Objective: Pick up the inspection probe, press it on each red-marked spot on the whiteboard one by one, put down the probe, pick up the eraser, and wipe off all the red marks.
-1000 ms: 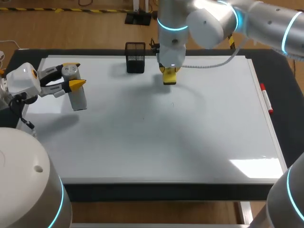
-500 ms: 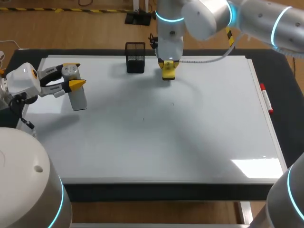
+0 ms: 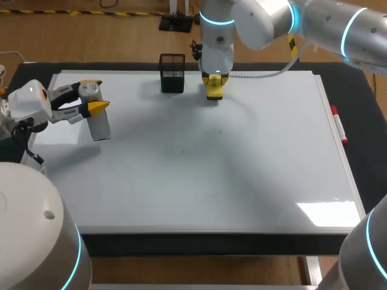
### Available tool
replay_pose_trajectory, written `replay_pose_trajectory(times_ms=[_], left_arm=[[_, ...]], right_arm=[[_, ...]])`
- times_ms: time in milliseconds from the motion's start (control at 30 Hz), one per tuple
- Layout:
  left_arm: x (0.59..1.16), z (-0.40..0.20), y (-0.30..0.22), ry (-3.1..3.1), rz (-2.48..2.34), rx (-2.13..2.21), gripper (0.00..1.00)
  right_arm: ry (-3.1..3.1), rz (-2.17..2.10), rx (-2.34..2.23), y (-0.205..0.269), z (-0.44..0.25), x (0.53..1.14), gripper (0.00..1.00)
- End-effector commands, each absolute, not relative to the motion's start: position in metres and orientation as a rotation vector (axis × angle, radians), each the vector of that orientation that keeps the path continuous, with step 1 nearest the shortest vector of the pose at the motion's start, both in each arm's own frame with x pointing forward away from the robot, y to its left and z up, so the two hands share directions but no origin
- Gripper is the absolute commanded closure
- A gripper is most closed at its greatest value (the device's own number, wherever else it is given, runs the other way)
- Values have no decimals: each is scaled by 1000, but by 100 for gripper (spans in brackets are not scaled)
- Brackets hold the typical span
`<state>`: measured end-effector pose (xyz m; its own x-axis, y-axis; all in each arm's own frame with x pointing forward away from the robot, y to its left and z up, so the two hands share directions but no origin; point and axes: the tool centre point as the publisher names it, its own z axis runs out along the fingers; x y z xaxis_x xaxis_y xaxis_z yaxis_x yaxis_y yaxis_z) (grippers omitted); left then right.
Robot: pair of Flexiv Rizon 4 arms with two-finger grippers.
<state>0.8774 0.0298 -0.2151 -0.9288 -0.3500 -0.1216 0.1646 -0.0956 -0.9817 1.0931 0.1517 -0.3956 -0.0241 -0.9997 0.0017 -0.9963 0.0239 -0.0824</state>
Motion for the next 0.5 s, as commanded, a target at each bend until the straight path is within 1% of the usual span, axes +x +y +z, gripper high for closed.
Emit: replay_pose_trajectory(times_ms=[33, 500], left_arm=[[877, -214, 30, 1839, -2088, -202, 100], [877, -214, 30, 1839, -2088, -202, 100]], right_arm=[[2209, -87, -2163, 152, -400, 1101, 100], [2202, -89, -2174, 154, -409, 1111, 100]])
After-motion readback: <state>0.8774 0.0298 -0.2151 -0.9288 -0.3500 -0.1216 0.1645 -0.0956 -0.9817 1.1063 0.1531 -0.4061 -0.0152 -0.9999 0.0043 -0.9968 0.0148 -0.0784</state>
